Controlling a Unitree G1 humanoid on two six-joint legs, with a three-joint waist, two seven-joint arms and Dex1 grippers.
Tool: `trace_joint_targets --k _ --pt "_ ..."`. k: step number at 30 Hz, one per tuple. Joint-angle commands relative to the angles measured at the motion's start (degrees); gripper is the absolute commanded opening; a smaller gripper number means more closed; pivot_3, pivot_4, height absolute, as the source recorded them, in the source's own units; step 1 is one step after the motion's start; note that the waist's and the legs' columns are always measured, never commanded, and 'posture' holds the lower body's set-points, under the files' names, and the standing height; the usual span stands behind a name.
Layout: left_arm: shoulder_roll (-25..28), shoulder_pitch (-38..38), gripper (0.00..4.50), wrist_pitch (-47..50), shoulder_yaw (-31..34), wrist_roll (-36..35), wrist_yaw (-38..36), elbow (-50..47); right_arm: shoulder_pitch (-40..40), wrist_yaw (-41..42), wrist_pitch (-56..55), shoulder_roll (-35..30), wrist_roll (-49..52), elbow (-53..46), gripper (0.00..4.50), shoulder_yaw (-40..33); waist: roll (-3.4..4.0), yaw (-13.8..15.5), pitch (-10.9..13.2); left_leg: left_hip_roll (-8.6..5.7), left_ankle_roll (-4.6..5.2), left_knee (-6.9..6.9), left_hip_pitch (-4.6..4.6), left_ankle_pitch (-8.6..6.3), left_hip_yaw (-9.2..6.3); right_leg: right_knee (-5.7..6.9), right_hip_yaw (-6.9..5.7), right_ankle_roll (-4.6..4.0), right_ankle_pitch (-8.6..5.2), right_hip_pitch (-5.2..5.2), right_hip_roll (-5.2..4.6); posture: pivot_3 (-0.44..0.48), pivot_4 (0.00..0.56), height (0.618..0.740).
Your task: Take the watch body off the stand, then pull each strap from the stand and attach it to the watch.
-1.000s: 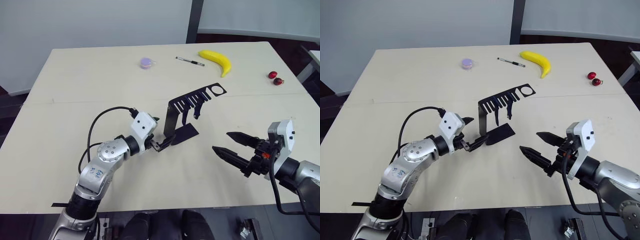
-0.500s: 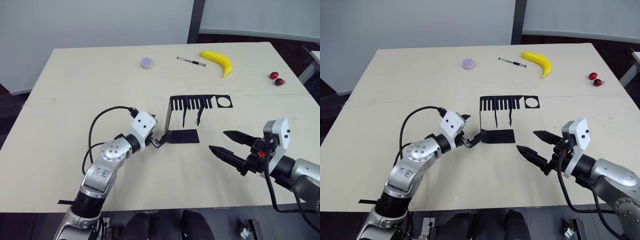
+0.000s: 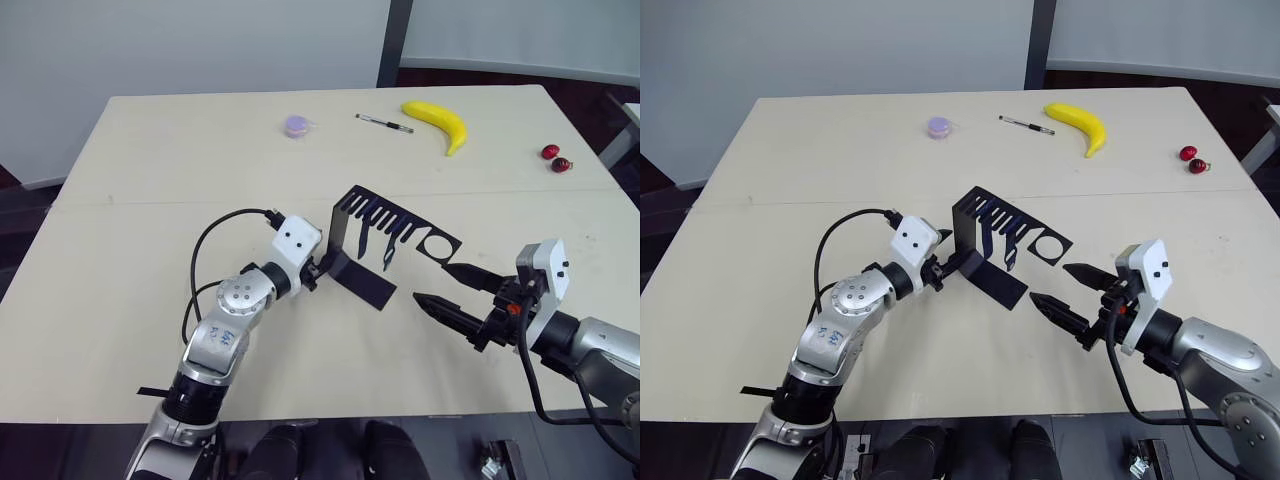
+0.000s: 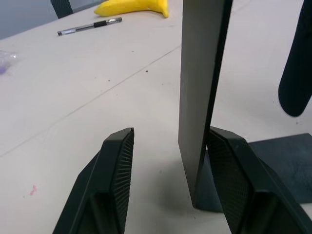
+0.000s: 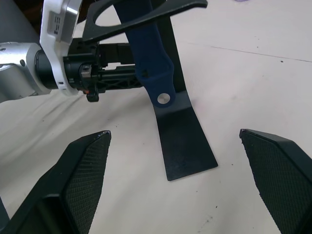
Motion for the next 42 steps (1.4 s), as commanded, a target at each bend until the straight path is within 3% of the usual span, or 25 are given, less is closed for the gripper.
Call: trace_joint_targets --k 1,3,7,8,19,23,31,42 --pt "-0.6 -1.1 2.34 -1.6 0.3 0.4 0.0 0.0 -0.5 0.0 -1.5 0.2 0.2 -0.9 4.5 -1.0 0.0 0.0 0.0 0.0 0.0 0.0 0.0 0.0 0.0 0.0 0.0 0.0 0.0 0.0 0.0 0.0 0.15 0.74" --pt "-0.9 -1.5 2.34 -2.1 0.3 0.4 0.0 0.7 -0.4 0.0 -1.6 0.2 0.1 -0.9 4.5 -1.1 0.0 0.0 0.0 0.0 0.0 0.01 0.0 0.0 0.0 0.0 0.0 0.0 0.0 0.0 0.0 0.0 0.15 0.74" --pt "-1.9 -1.7 0.65 -3.1 0.3 -0.3 -0.5 1.2 -0.1 0.0 -1.8 0.1 -0.2 -1.0 4.5 -1.3 -0.01 0.0 0.0 -0.01 0.0 0.04 -0.01 0.0 0.0 0.0 0.0 0.0 0.0 0.0 0.0 0.0 0.15 0.74" --pt "-2.4 -1.6 0.04 -2.9 0.5 -0.7 -0.5 1.1 0.0 0.0 -1.9 0.1 -0.2 -1.0 4.5 -1.3 -0.01 0.0 0.0 -0.01 0.0 0.04 -0.01 0.0 0.0 0.0 0.0 0.0 0.0 0.0 0.0 0.0 0.15 0.74" --pt "-5.1 -2.7 0.04 -4.5 0.6 3.0 4.4 3.2 -0.1 -1.3 -3.6 0.4 -4.7 -2.7 4.5 0.5 -0.02 0.1 0.0 -0.01 0.0 0.05 -0.02 -0.01 0.0 0.01 0.0 0.01 0.0 0.0 0.0 0.0 0.15 0.74" --pt "-6.2 -3.6 0.04 -6.2 0.7 4.5 6.5 5.5 -3.5 -6.8 -3.0 3.0 -7.1 -4.4 4.5 4.2 -0.03 0.0 0.0 0.01 0.0 0.06 -0.01 -0.01 0.01 0.01 0.0 0.01 0.0 -0.01 0.02 0.0 0.15 0.74" --pt "-8.3 -3.6 0.04 -8.5 -0.3 5.8 8.1 7.4 -13.1 -26.0 3.1 13.7 -15.1 -8.5 4.5 16.0 -0.06 -0.1 0.0 -0.01 -0.02 0.1 -0.05 -0.02 0.01 0.06 0.01 0.01 0.0 -0.06 -0.01 0.0 0.15 0.74" --pt "-9.0 -3.2 0.04 -9.0 0.1 6.9 9.3 7.9 -19.1 -33.8 6.7 22.7 -22.6 -6.8 4.5 21.6 -0.04 -0.4 0.0 -0.06 -0.03 0.13 -0.07 -0.03 -0.03 0.17 0.01 0.01 0.0 -0.11 0.0 0.0 0.15 0.74"
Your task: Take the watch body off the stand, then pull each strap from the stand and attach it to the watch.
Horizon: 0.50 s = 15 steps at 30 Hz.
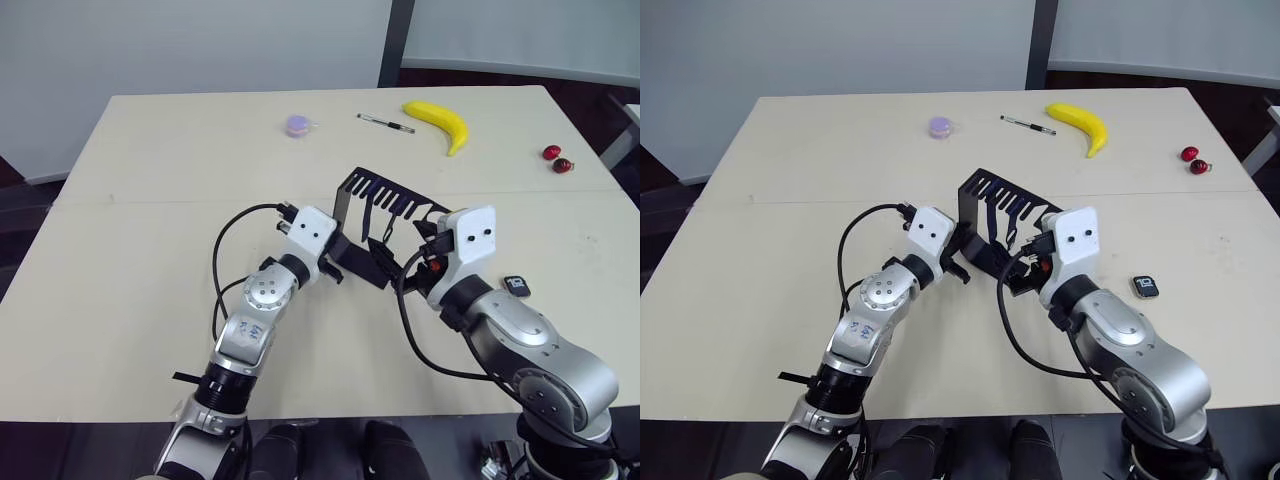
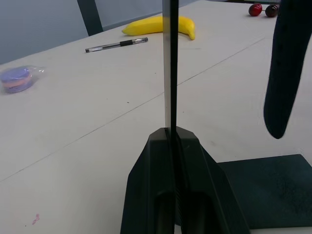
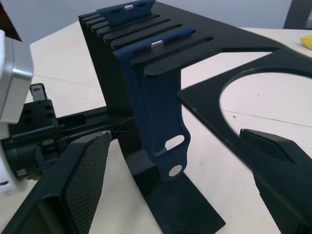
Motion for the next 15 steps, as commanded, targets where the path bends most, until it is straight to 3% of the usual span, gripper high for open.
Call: trace_joint_targets --k 1,3,6,15 --pt "-0.5 -0.3 0.01 -1.5 0.3 1.3 1.3 -0.6 -1.0 -1.5 -0.2 1.3 -2.7 -1.1 4.24 0.7 0.0 -0.1 0.0 0.0 0.0 -0.01 0.0 0.0 0.0 0.02 0.0 0.0 0.0 -0.01 0.0 0.0 0.15 0.74" --pt "-0.7 -0.3 0.0 -1.5 0.2 1.3 1.5 -0.5 -1.1 -1.2 -0.1 1.6 -3.8 -1.0 3.68 0.9 0.0 -0.2 0.0 -0.01 0.0 -0.01 0.0 0.0 0.0 0.02 0.0 0.0 0.0 -0.01 0.0 0.0 0.15 0.74" --pt "-0.8 -0.4 0.0 -1.4 0.2 1.3 1.6 -0.4 -1.7 -0.1 -0.4 1.2 -6.0 -0.5 2.32 2.5 0.01 -0.4 0.0 -0.01 0.0 -0.02 0.0 0.0 0.0 0.08 0.0 0.0 0.0 -0.02 0.0 0.0 0.15 0.74" --pt "-1.3 -0.8 0.0 -1.6 0.1 1.4 1.6 0.1 -2.7 1.5 -0.6 2.0 -8.2 0.2 2.32 3.4 0.01 -0.9 0.0 -0.01 0.0 -0.05 0.0 0.0 -0.01 0.17 0.0 0.0 0.0 -0.04 0.0 0.0 0.15 0.74"
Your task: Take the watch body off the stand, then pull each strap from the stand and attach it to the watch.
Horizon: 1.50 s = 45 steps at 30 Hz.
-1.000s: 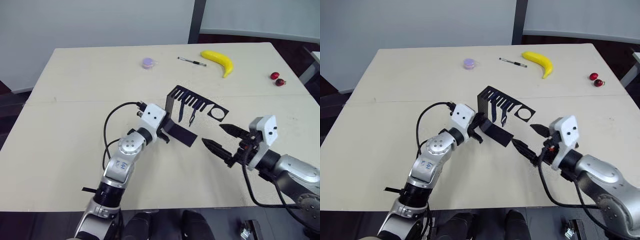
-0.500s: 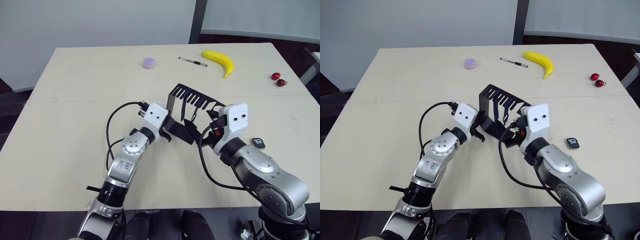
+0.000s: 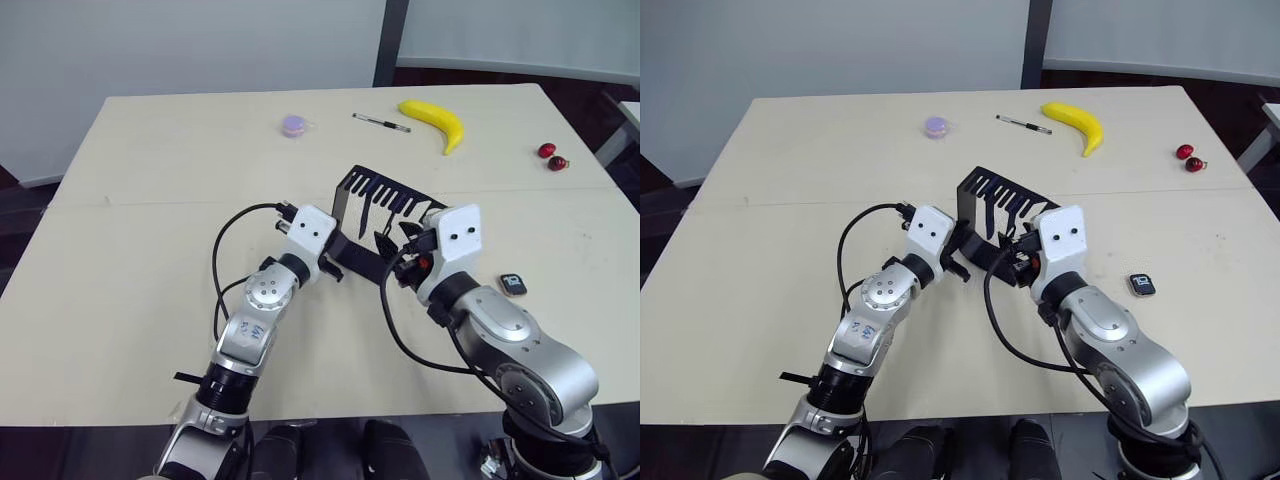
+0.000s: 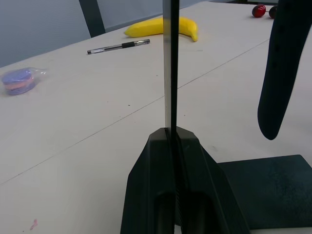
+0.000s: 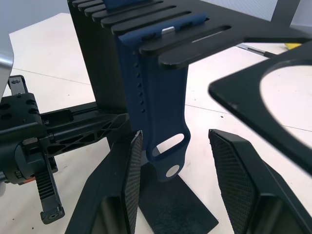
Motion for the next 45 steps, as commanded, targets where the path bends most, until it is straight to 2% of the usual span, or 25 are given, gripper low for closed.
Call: trace_joint_targets --k 1,4,5,7,20,31,45 --pt "-0.8 -0.9 0.0 -1.7 0.0 0.8 0.6 0.2 -1.0 1.5 -0.8 0.4 -1.0 -1.0 2.32 -0.2 0.0 -0.2 0.0 0.0 0.0 0.0 0.0 0.0 0.0 -0.01 0.0 0.0 0.0 0.0 0.0 0.0 0.15 0.74" --pt "-1.0 -1.1 0.0 -1.9 0.1 0.9 0.7 0.4 -1.4 2.2 -1.2 0.5 -1.6 -0.7 1.49 0.0 0.0 -0.3 0.0 0.0 0.0 -0.02 0.0 0.0 -0.01 0.0 -0.01 0.0 0.0 0.0 0.0 0.0 0.15 0.74" --pt "-1.0 -1.1 0.0 -1.9 0.1 0.9 0.6 0.4 -1.6 2.3 -1.3 0.6 -1.8 -0.5 0.92 0.1 0.0 -0.4 0.0 0.0 0.0 -0.03 0.0 0.0 -0.01 0.0 -0.01 0.0 0.0 0.0 0.0 0.0 0.15 0.74" --pt "-1.1 -1.1 0.0 -1.9 0.1 0.9 0.6 0.5 -2.2 2.7 -1.6 0.7 -2.2 0.0 0.05 0.3 0.0 -0.4 0.0 0.0 0.0 -0.03 0.0 0.0 -0.01 0.0 0.0 0.0 0.0 0.0 0.0 0.0 0.15 0.74" --pt "-1.6 -1.5 0.0 -2.6 0.1 0.8 0.4 1.4 -1.8 9.9 -1.6 -6.9 -3.0 -5.0 0.05 -1.4 0.0 -0.4 0.0 -0.04 0.0 -0.06 -0.02 0.0 0.0 -0.04 -0.01 0.0 0.0 -0.02 -0.03 0.0 0.15 0.74" --pt "-1.7 -2.0 0.0 -2.7 0.4 0.8 0.6 2.2 -0.9 12.5 -2.0 -7.8 -3.0 -5.8 0.05 -3.2 -0.01 -0.4 0.0 -0.03 0.0 -0.06 -0.02 0.0 0.0 -0.1 -0.01 0.0 0.0 -0.02 -0.03 0.0 0.15 0.74" --pt "-1.3 -2.4 0.0 -2.4 0.3 0.7 -0.1 2.8 0.9 20.3 -5.9 -12.7 -1.2 -6.2 0.05 -6.4 -0.01 -0.3 0.0 -0.04 0.0 -0.04 -0.02 0.0 0.01 -0.22 -0.01 0.0 0.0 -0.01 -0.03 0.0 0.15 0.74"
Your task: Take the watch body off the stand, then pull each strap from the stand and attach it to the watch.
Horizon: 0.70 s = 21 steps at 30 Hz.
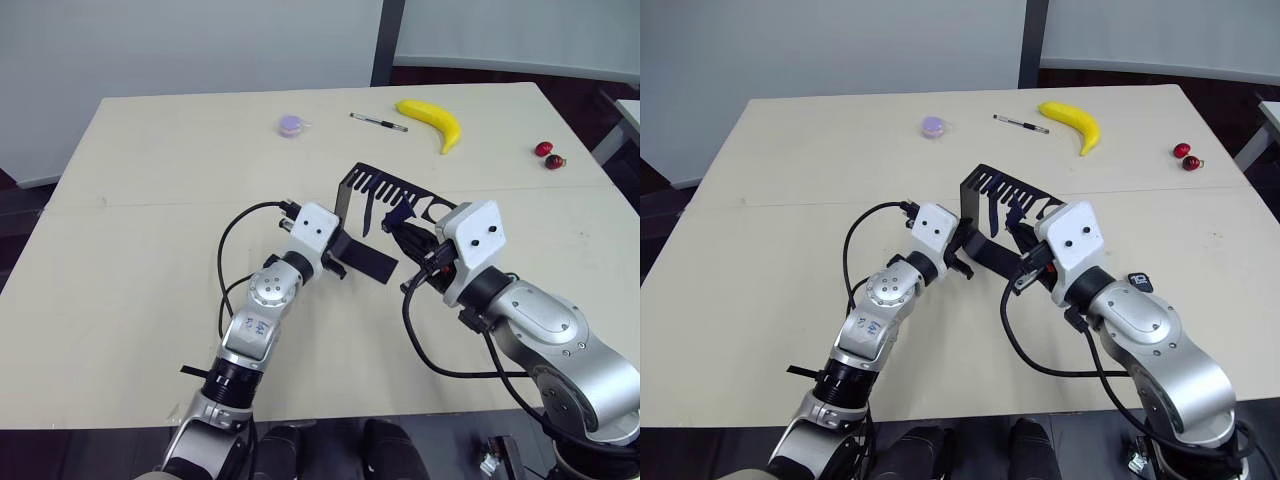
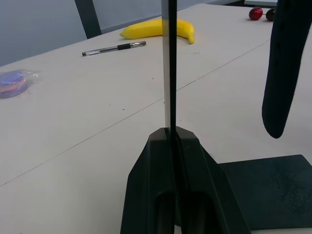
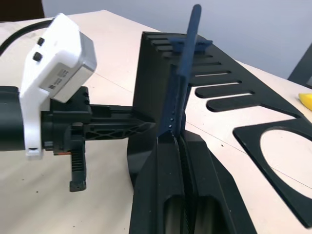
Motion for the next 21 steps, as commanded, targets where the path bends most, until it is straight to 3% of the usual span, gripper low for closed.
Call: trace_joint_targets --k 1,6,9,16,18,21 --pt "-0.1 -0.9 0.0 0.1 -0.1 0.5 -0.2 -1.0 0.6 3.8 -1.8 -1.1 2.6 -2.1 0.05 -3.5 0.0 0.0 0.0 0.0 0.0 0.0 0.0 0.0 0.0 0.0 0.0 0.0 0.0 0.0 0.0 0.0 0.15 0.74" --pt "1.8 0.6 0.0 3.6 1.4 -1.7 -3.1 -4.6 2.7 11.0 -2.5 -3.6 8.5 -0.1 0.05 -8.1 -0.01 0.0 0.0 0.01 0.01 -0.01 0.0 0.0 0.01 -0.01 0.0 0.0 0.0 0.02 0.01 0.0 0.15 0.74" --pt "4.4 2.0 1.0 6.2 3.3 -5.6 -7.7 -9.4 3.5 15.4 -2.7 -5.0 12.7 2.3 0.0 -10.7 -0.01 -0.3 0.0 0.09 0.01 -0.09 0.01 0.0 0.04 0.01 0.0 0.0 0.0 0.01 0.06 0.0 0.15 0.74" --pt "18.8 7.0 4.48 14.0 16.0 -22.9 -24.3 -19.3 3.7 26.4 -2.3 -9.3 22.5 8.3 0.0 -14.2 0.0 -0.3 0.0 0.2 0.0 -0.16 0.03 0.0 0.06 -0.03 0.01 -0.02 -0.01 -0.02 0.1 0.0 0.15 0.74" --pt "22.8 7.9 4.48 17.2 18.1 -28.7 -29.8 -20.6 3.2 27.9 -1.9 -10.0 24.5 9.6 0.0 -14.1 -0.01 -0.2 0.0 0.18 0.0 -0.15 0.05 0.0 0.05 -0.1 0.0 -0.02 -0.01 -0.02 0.07 0.0 0.15 0.74" --pt "28.8 7.5 4.48 26.8 20.5 -44.4 -40.8 -24.0 2.1 32.7 0.3 -11.4 29.9 11.2 0.0 -12.5 -0.05 0.0 0.0 0.11 0.03 -0.1 0.03 -0.03 -0.03 -0.11 -0.04 -0.02 -0.01 0.08 -0.02 0.0 0.15 0.74"
